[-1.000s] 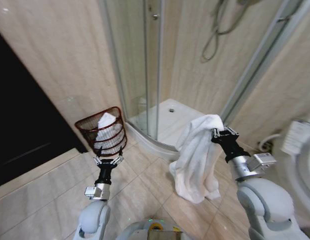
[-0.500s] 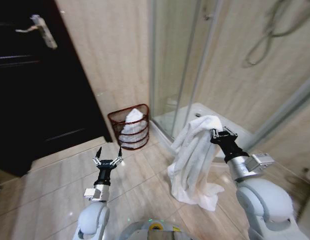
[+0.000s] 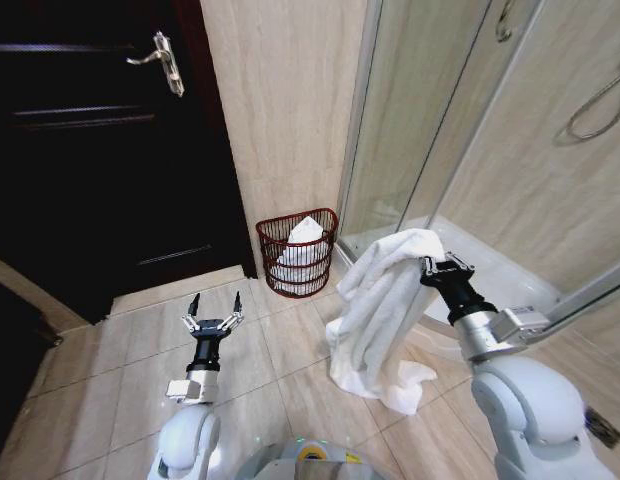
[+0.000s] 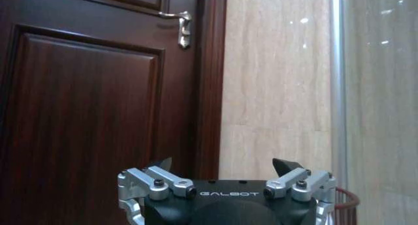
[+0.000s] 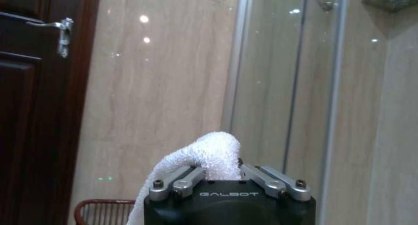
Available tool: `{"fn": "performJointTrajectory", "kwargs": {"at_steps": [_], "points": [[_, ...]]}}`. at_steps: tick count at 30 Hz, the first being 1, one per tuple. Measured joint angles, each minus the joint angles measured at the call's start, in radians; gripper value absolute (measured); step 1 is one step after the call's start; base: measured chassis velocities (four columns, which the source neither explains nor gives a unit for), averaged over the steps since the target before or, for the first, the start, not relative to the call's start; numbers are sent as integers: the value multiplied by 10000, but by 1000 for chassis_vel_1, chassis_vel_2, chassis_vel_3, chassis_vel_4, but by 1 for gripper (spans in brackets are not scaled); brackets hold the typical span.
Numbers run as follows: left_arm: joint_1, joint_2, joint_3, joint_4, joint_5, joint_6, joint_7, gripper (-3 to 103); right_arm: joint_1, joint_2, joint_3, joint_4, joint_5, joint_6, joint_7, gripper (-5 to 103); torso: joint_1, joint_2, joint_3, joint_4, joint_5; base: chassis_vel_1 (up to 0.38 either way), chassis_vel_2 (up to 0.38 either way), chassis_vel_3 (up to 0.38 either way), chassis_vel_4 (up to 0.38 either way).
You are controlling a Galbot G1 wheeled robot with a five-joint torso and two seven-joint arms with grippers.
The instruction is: Discard the used towel into the hamper.
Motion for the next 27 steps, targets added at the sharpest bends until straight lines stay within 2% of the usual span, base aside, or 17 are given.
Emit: {"fn": "performJointTrajectory", "kwargs": {"at_steps": [13, 27], "points": [[74, -46, 83, -101, 140, 395, -114, 100, -54, 24, -81, -124, 128, 122, -14, 8, 1, 0, 1, 2, -2, 64, 123, -45, -94], [81, -93, 112, -173, 372, 448, -110, 100, -105, 48, -66, -128, 174, 152, -3, 8, 42, 128, 86, 3, 0, 6, -3, 9, 17]]}}
